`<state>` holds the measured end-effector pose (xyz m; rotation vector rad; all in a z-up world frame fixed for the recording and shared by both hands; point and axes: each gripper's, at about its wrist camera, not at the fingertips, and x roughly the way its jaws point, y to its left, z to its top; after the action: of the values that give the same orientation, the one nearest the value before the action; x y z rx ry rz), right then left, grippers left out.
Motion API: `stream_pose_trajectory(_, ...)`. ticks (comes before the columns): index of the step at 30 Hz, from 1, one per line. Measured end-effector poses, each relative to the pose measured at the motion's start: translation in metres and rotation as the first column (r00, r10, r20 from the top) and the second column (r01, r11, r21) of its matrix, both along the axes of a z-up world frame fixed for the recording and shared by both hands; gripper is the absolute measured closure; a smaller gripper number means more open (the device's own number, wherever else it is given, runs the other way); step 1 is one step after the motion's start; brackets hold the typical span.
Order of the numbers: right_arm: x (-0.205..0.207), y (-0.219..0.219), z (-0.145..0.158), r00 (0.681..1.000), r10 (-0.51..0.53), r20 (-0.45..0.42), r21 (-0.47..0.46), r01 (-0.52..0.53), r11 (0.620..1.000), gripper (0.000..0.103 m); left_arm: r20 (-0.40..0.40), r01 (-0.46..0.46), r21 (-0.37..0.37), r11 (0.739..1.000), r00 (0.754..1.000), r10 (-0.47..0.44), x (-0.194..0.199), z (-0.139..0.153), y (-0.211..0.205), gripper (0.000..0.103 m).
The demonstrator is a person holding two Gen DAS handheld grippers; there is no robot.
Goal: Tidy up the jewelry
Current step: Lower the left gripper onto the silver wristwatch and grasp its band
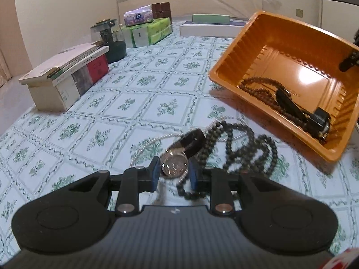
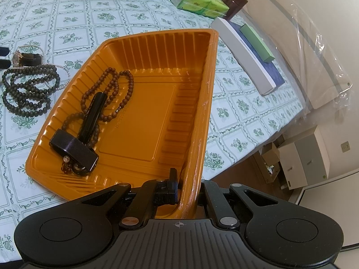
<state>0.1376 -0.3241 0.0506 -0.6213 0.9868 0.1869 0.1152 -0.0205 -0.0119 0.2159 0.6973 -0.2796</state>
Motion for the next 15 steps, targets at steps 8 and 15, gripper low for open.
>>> stream_pose_trajectory(8,-0.001,-0.003,-0.001,1.000,-0.003,-0.004,0.002,0.003,1.000,0.099,-0.057,-0.074,-0.108,0.991,0.996,0.068,0.023,-0.008,0.009,0.054)
stream_pose_trajectory(15,0.000,-0.003,-0.002,1.000,-0.003,-0.006,0.001,0.003,1.000,0.099,-0.094,-0.141,-0.177,0.974,0.988,0.126,0.023,-0.014,0.017,0.063)
